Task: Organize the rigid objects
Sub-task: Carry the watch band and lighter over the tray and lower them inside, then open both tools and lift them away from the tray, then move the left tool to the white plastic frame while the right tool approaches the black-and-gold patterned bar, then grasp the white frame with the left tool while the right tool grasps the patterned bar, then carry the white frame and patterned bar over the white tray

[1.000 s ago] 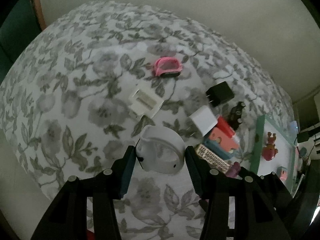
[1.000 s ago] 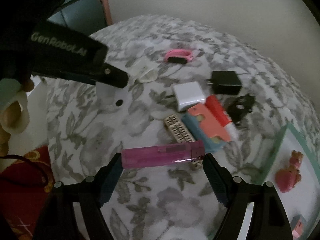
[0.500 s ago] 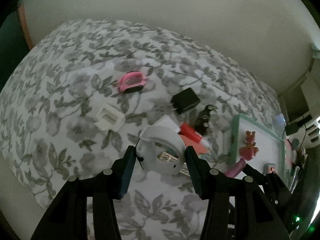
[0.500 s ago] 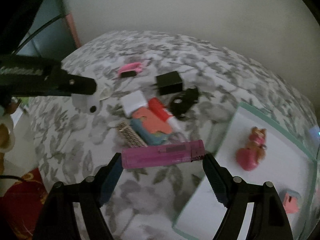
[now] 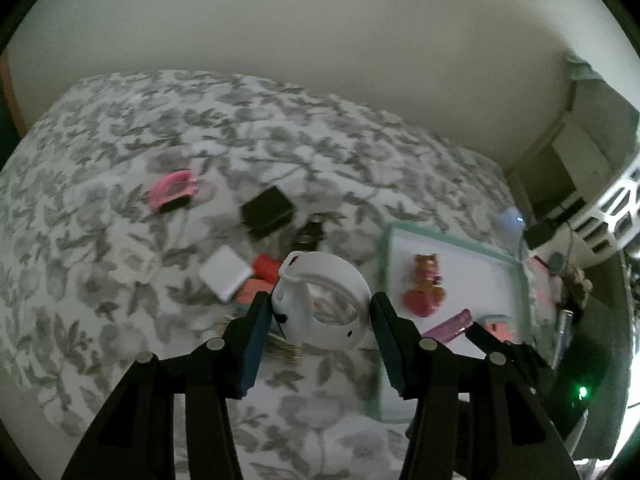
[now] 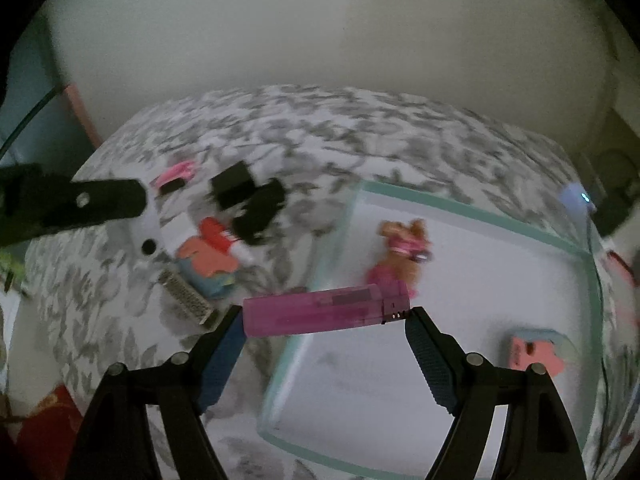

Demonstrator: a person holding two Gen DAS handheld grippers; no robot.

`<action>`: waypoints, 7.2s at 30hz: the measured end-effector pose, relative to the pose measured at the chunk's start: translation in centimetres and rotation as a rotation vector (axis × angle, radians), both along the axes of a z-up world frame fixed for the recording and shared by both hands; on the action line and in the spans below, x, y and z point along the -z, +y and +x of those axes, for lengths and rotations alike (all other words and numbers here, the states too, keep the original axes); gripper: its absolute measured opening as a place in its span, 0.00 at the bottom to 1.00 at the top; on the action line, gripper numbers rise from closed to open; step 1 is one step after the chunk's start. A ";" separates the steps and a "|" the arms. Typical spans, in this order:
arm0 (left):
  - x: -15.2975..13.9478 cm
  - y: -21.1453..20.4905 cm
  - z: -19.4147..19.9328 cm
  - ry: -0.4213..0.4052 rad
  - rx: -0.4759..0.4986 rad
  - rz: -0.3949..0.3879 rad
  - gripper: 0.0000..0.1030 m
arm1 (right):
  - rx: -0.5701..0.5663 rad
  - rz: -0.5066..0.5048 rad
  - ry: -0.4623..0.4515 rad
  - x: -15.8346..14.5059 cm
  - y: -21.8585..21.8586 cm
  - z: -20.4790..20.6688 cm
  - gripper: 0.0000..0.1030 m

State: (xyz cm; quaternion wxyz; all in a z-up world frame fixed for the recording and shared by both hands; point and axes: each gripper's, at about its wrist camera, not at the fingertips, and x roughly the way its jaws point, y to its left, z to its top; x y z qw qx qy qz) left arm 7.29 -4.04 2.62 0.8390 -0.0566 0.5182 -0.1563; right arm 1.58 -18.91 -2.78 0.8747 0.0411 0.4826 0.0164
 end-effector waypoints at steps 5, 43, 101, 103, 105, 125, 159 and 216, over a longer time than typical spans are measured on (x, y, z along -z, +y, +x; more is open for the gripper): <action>0.1 -2.6 -0.7 -0.004 0.066 -0.004 0.51 | 0.123 0.023 0.008 -0.2 -3.0 -0.6 0.80; 6.4 -14.1 -4.7 0.063 0.392 0.223 0.51 | 0.626 0.117 0.294 5.2 -13.8 -4.6 0.80; 5.7 -5.4 0.8 0.089 0.039 0.194 0.97 | 0.534 0.036 0.209 2.6 -11.3 -3.7 1.00; 5.2 -4.4 1.2 0.070 0.013 0.213 0.97 | 0.507 0.036 0.184 2.0 -10.5 -3.4 1.00; 4.9 -3.2 1.6 0.061 -0.020 0.221 0.97 | 0.470 0.031 0.156 1.4 -9.4 -3.1 1.00; 4.8 9.2 4.0 0.118 -0.268 0.215 0.97 | 0.212 0.012 0.113 0.6 0.6 -0.4 1.00; 8.9 16.7 9.8 0.144 -0.217 0.172 0.97 | 0.286 0.175 0.289 7.2 11.9 6.3 1.00; -0.3 -3.4 4.8 -0.066 0.063 0.166 0.57 | 0.598 0.084 0.074 -2.3 -7.9 0.4 0.83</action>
